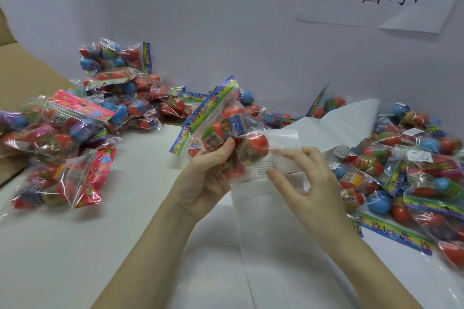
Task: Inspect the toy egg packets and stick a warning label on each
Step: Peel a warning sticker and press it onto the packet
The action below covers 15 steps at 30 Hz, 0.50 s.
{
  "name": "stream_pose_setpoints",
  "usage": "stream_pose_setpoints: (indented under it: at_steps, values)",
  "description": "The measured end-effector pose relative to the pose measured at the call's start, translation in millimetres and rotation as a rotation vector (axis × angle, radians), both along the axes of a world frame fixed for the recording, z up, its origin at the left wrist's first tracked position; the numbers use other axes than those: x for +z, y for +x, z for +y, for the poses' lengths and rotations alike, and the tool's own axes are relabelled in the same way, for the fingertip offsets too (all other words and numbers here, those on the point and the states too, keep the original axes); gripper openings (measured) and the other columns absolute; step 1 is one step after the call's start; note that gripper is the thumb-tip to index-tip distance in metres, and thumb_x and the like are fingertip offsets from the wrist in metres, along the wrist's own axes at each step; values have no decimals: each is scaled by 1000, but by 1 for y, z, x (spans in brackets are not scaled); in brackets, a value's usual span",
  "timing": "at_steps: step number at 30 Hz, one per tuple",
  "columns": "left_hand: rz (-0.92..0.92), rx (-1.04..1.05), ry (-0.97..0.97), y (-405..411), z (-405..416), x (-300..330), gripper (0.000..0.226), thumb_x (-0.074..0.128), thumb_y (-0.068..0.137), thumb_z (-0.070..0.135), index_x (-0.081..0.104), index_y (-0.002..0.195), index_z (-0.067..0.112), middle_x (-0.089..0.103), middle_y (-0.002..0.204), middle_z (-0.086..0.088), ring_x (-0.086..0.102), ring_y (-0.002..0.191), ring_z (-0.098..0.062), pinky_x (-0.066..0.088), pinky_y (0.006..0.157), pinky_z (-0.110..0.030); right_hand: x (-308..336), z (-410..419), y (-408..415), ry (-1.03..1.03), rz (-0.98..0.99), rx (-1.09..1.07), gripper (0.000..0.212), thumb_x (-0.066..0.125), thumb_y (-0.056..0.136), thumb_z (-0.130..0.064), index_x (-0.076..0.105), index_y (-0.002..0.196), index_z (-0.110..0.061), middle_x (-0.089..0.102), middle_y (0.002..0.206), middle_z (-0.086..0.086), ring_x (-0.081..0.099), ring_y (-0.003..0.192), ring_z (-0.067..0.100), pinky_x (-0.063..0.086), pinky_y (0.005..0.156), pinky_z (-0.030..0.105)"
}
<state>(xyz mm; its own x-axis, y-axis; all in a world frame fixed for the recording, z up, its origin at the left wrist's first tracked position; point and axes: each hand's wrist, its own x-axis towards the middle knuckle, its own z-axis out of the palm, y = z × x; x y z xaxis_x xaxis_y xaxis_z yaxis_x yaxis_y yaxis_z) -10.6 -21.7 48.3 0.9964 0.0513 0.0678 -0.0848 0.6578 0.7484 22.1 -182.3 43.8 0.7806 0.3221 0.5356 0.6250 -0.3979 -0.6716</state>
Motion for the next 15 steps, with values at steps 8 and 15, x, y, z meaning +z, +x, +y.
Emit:
stream_pose_setpoints:
  at_steps: [8,15]
  values:
    - [8,48,-70,2,-10,0,22,60,68,14,77,82,17,75,82,-1,71,74,-12,56,59,-23,-10,0,5,-89,-226,-310,18,72,77,-28,73,94,-28,55,109,7,41,105,21,27,82,43]
    - [70,47,-133,3,-8,0,23,63,63,15,77,80,14,74,82,-3,70,71,-14,57,61,-26,-12,-1,8,-258,-600,-212,20,71,71,-10,74,87,-21,66,89,4,42,91,21,21,72,32]
